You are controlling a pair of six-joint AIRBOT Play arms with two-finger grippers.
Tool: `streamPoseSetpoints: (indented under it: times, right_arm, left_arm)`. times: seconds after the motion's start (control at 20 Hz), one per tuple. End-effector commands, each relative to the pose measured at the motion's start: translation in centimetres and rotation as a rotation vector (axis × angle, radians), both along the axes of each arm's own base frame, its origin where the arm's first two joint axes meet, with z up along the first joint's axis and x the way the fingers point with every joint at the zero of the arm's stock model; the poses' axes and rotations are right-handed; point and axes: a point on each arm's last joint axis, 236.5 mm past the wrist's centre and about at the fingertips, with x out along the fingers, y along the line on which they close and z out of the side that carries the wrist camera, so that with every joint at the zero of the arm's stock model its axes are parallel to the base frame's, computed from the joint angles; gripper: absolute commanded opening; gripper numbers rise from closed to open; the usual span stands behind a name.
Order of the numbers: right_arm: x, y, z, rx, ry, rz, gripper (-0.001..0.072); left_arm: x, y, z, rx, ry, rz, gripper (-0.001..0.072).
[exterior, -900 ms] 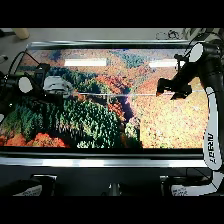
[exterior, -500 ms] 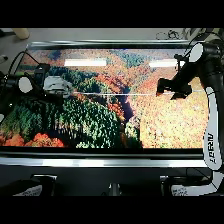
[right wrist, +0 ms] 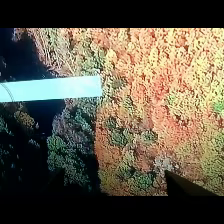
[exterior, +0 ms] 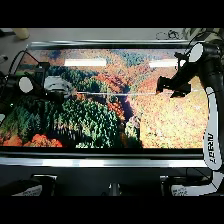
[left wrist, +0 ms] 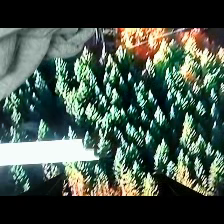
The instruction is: Fold the shirts.
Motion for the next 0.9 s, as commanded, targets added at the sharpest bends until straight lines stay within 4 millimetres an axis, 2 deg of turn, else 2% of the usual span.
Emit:
streamPoseSetpoints:
  times: [0.0, 0.1, 0.15, 0.2, 0.3, 0.4, 0.5, 0.55, 0.7, 0.8, 0.85]
  right_arm:
    - [2.8, 0.2, 0.6, 0.011, -0.119, -0.018, 0.0670]
    - [4.1, 0.2, 1.0, 0.016, -0.177, -0.026, 0.0670]
    - [4.8, 0.2, 1.3, 0.019, -0.207, -0.031, 0.0670]
    - [5.5, 0.3, 1.6, 0.022, -0.236, -0.035, 0.0670]
    - [6.0, 0.3, 1.8, 0.025, -0.262, -0.038, 0.0669]
    - [6.2, 0.3, 1.9, 0.026, -0.272, -0.040, 0.0669]
    - [5.9, 0.4, 1.8, 0.028, -0.258, -0.037, 0.0669]
    - [5.8, 0.4, 1.7, 0.028, -0.252, -0.036, 0.0669]
    - [5.6, 0.4, 1.6, 0.023, -0.243, -0.023, 0.0670]
    - [5.5, 0.4, 1.6, 0.023, -0.239, -0.023, 0.0670]
    - [5.5, 0.4, 1.6, 0.023, -0.239, -0.023, 0.0670]
  left_arm:
    - [2.2, -0.7, 0.5, -0.036, -0.086, 0.010, 0.0680]
    - [2.2, -1.1, 0.2, -0.054, -0.079, 0.022, 0.0680]
    - [3.0, -1.4, 0.2, -0.055, -0.108, 0.015, 0.0679]
    - [5.0, -1.2, 0.8, -0.043, -0.187, 0.007, 0.0679]
    - [8.4, 1.4, 1.3, -0.066, -0.230, 0.133, 0.0676]
    - [10.5, 5.9, -0.8, -0.085, -0.118, 0.257, 0.0685]
    - [11.1, 10.3, -3.9, -0.132, 0.018, 0.429, 0.0686]
    - [11.1, 11.8, -5.4, -0.170, 0.069, 0.495, 0.0686]
    - [12.8, 13.5, -7.6, -0.302, 0.061, 0.581, 0.0686]
    - [13.7, 13.4, -9.1, -0.340, 0.056, 0.599, 0.0685]
    - [14.1, 12.7, -9.9, -0.366, 0.059, 0.587, 0.0680]
